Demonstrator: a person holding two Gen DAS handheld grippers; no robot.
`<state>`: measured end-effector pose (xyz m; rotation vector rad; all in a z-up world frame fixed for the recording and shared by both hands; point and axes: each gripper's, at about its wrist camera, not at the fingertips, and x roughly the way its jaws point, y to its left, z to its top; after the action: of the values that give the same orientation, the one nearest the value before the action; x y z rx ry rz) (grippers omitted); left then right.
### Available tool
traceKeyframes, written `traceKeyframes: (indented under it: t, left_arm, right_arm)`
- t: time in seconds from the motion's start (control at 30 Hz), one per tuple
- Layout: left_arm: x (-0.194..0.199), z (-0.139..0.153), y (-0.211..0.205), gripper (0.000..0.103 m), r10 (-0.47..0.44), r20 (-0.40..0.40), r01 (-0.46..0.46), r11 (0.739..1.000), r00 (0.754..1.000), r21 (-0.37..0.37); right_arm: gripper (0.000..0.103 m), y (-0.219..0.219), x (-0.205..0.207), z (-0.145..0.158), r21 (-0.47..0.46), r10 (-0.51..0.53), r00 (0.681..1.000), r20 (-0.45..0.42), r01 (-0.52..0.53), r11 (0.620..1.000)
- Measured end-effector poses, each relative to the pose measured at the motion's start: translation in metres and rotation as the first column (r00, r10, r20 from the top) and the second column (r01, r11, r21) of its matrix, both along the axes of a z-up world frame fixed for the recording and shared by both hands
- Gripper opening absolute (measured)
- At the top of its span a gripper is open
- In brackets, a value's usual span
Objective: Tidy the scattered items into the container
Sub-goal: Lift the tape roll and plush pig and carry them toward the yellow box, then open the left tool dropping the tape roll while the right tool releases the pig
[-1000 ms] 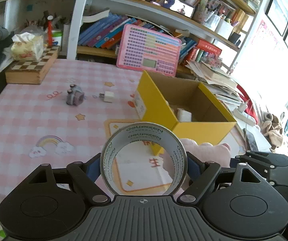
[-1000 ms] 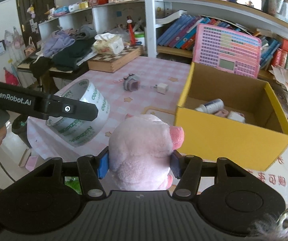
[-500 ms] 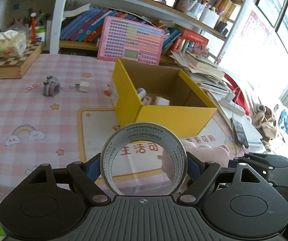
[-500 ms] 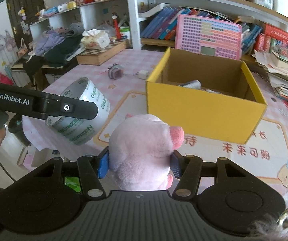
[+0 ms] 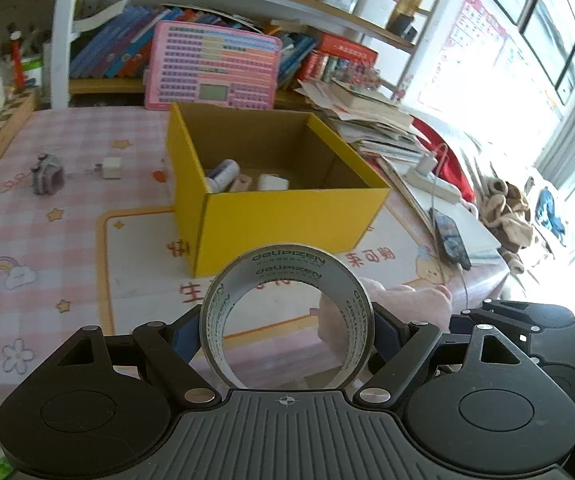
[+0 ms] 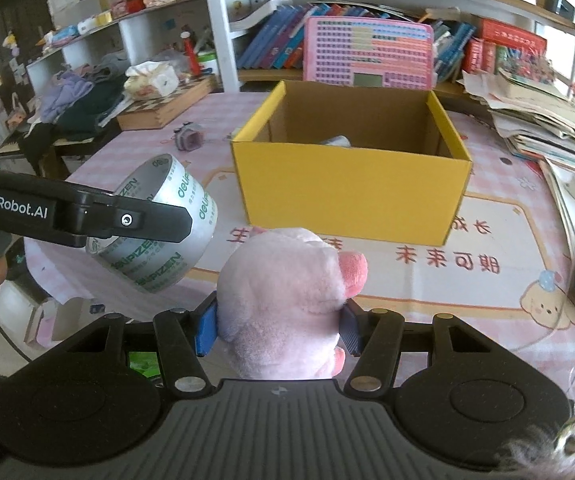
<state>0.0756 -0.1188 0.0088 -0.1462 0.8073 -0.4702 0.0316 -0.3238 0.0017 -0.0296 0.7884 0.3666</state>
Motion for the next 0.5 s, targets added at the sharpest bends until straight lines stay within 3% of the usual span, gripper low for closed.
traceKeyframes:
  t: [0.5]
  left_arm:
    - [0.016,0.0,-0.037,0.085,-0.13,0.013,0.13,0.991,0.991,0.019]
  right_arm:
    - [0.056,-0.033,0.0,-0.002,0.01,-0.128,0.992,-0.01,0.128,0.992]
